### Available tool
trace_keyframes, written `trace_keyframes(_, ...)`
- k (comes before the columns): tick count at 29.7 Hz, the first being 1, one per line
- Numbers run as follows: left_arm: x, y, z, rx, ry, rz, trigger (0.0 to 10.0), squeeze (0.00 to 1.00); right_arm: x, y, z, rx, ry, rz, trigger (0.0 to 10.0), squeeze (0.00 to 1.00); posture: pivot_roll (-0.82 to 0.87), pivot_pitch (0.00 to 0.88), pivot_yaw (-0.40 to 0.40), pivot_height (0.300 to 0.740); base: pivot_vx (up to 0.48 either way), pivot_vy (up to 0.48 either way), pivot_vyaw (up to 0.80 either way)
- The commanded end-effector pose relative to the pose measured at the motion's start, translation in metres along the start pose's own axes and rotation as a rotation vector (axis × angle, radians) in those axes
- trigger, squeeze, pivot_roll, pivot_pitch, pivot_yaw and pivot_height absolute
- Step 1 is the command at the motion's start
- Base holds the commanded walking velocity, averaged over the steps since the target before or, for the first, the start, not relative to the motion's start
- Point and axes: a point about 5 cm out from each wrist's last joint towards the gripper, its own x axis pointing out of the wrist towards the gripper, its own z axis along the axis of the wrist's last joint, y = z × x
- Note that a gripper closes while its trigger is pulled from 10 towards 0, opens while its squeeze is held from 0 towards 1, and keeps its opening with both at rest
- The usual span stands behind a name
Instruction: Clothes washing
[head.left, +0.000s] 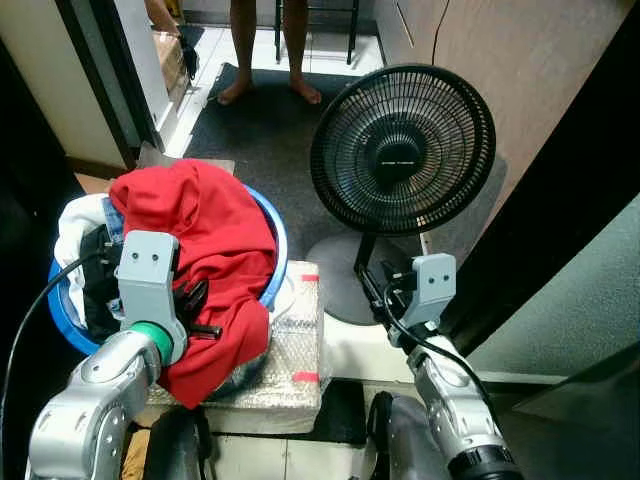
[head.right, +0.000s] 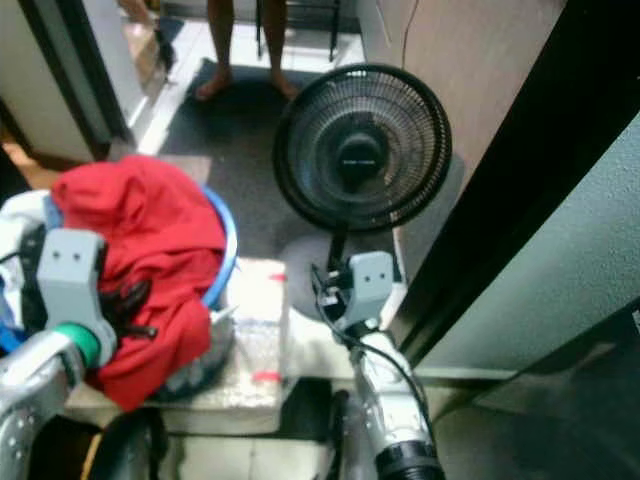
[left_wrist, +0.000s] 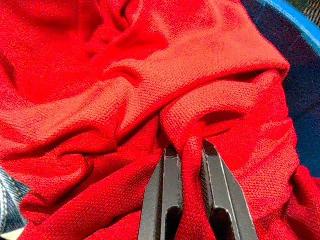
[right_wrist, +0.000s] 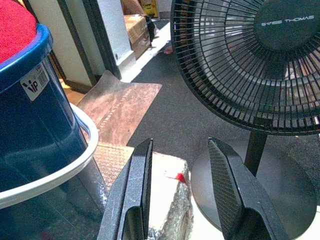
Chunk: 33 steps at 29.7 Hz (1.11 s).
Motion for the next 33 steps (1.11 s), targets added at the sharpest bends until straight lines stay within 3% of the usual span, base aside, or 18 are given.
trace_keyframes(1,0.000,-0.005,-0.014,-0.026,0.052,-0.032,0.0,0.00,-0.002,0.000,-0.003,0.010,0.015,-0.005,10.0,0.00,0.09,0.204,-0.043,0.510,0.000,0.000,0.00)
trace_keyframes(4,-0.004,-0.020,0.032,-0.036,-0.244,-0.127,0.0,0.00,0.000,0.001,-0.001,0.010,0.007,-0.003,10.0,0.00,0.09,0.192,-0.041,0.510,0.000,0.000,0.00)
trace_keyframes(5,-0.004,-0.020,0.032,-0.036,-0.244,-0.127,0.0,0.00,0.000,0.001,-0.001,0.010,0.007,-0.003,10.0,0.00,0.09,0.192,-0.041,0.510,0.000,0.000,0.00)
trace_keyframes(7,-0.006,-0.029,0.054,0.020,-0.361,-0.155,0.0,0.00,0.002,0.001,0.002,0.011,-0.003,-0.003,10.0,0.00,0.09,0.185,-0.039,0.510,0.000,0.000,0.00)
trace_keyframes(8,-0.008,-0.037,0.071,0.064,-0.438,-0.179,10.0,0.00,0.004,0.001,0.005,0.012,-0.014,-0.003,10.0,0.00,0.09,0.178,-0.038,0.510,0.000,0.000,0.00)
trace_keyframes(9,-0.008,-0.037,0.071,0.064,-0.438,-0.179,10.0,0.00,0.004,0.001,0.005,0.012,-0.014,-0.003,10.0,0.00,0.09,0.178,-0.038,0.510,0.000,0.000,0.00)
trace_keyframes(10,-0.011,-0.044,0.090,0.118,-0.515,-0.193,10.0,0.00,0.006,0.002,0.008,0.013,-0.030,-0.002,10.0,0.00,0.09,0.163,-0.036,0.510,0.000,0.000,0.00)
trace_keyframes(15,-0.013,-0.053,0.113,0.211,-0.623,-0.199,10.0,0.00,0.010,0.003,0.014,0.016,-0.054,0.000,10.0,0.00,0.10,0.150,-0.036,0.510,0.000,0.000,0.00)
trace_keyframes(17,-0.005,-0.061,0.137,0.253,-0.699,-0.198,10.0,0.00,0.018,0.007,0.026,0.021,-0.100,0.012,10.0,0.00,0.10,0.130,-0.035,0.510,0.000,0.000,0.00)
trace_keyframes(21,0.003,-0.064,0.150,0.235,-0.709,-0.187,10.0,0.00,0.023,0.011,0.035,0.023,-0.136,0.022,10.0,0.00,0.10,0.111,-0.028,0.510,0.000,0.000,0.00)
trace_keyframes(22,0.004,-0.063,0.158,0.184,-0.721,-0.177,10.0,0.00,0.024,0.013,0.042,0.019,-0.163,0.027,10.0,0.00,0.10,0.103,-0.026,0.510,0.000,0.000,0.00)
trace_keyframes(23,0.004,-0.063,0.158,0.184,-0.721,-0.177,10.0,0.00,0.024,0.013,0.042,0.019,-0.163,0.027,10.0,0.00,0.10,0.103,-0.026,0.510,0.000,0.000,0.00)
trace_keyframes(24,0.003,-0.058,0.167,0.121,-0.747,-0.172,10.0,0.00,0.026,0.015,0.053,0.021,-0.208,0.032,10.0,0.00,0.10,0.093,-0.020,0.510,0.000,0.000,0.00)
trace_keyframes(26,0.003,-0.058,0.167,0.121,-0.747,-0.172,10.0,0.00,0.026,0.015,0.053,0.021,-0.208,0.032,10.0,0.00,0.10,0.093,-0.020,0.510,0.000,0.000,0.00)
trace_keyframes(27,0.001,-0.055,0.172,0.077,-0.767,-0.171,10.0,0.00,0.026,0.016,0.060,0.023,-0.238,0.035,10.0,0.00,0.09,0.087,-0.018,0.510,0.000,0.000,0.00)
trace_keyframes(30,-0.002,-0.049,0.172,0.051,-0.775,-0.169,10.0,0.00,0.025,0.019,0.074,0.030,-0.292,0.038,10.0,0.00,0.09,0.067,-0.015,0.510,0.000,0.000,0.00)
trace_keyframes(33,-0.006,-0.043,0.156,0.089,-0.738,-0.159,10.0,0.00,0.021,0.021,0.094,0.046,-0.370,0.042,10.0,0.00,0.10,0.054,-0.019,0.510,0.000,0.000,0.00)
